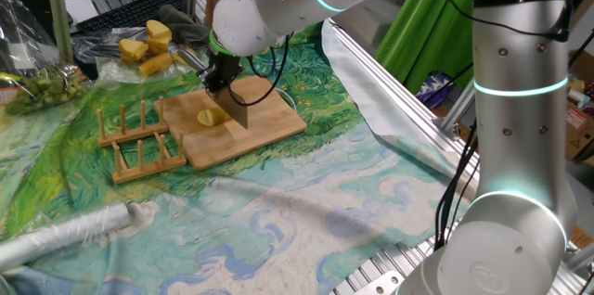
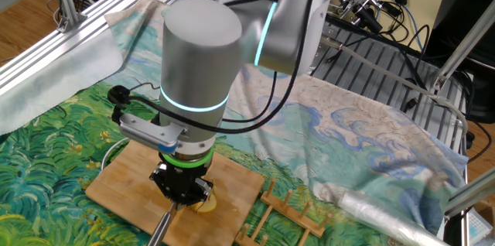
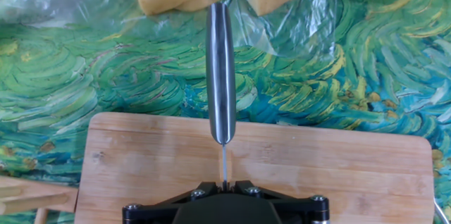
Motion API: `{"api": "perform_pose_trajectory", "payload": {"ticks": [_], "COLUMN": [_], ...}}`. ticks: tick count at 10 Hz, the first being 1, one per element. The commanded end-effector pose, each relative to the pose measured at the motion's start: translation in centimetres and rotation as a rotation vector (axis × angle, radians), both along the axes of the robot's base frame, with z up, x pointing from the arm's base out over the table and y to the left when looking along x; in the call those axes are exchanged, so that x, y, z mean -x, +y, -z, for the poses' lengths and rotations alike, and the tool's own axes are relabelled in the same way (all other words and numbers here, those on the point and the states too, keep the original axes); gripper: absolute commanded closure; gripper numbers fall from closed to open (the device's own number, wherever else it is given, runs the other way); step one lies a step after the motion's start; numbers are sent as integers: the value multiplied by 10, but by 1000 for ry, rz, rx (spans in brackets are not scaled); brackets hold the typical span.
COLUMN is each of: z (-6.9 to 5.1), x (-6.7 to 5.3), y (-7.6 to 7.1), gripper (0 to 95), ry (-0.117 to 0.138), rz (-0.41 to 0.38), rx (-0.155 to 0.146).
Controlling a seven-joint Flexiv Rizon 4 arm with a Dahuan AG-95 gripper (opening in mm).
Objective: Chop the potatoes
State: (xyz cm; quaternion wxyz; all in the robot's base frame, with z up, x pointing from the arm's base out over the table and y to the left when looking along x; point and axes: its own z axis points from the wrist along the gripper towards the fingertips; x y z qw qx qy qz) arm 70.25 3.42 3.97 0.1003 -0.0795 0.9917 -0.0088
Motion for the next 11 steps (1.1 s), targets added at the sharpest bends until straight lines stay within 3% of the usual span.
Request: {"api": "perform_pose_trajectory", "payload": {"ticks": [1,2,5,11], "z": [6,6,-9,-19], "x": [0,0,1,2], "y": [1,1,-3,-5], "gripper": [950,950,950,950], "ry": [-2,-2,4,-3], "rz": [3,3,-5,-4], "rx": [8,8,7,9]}}
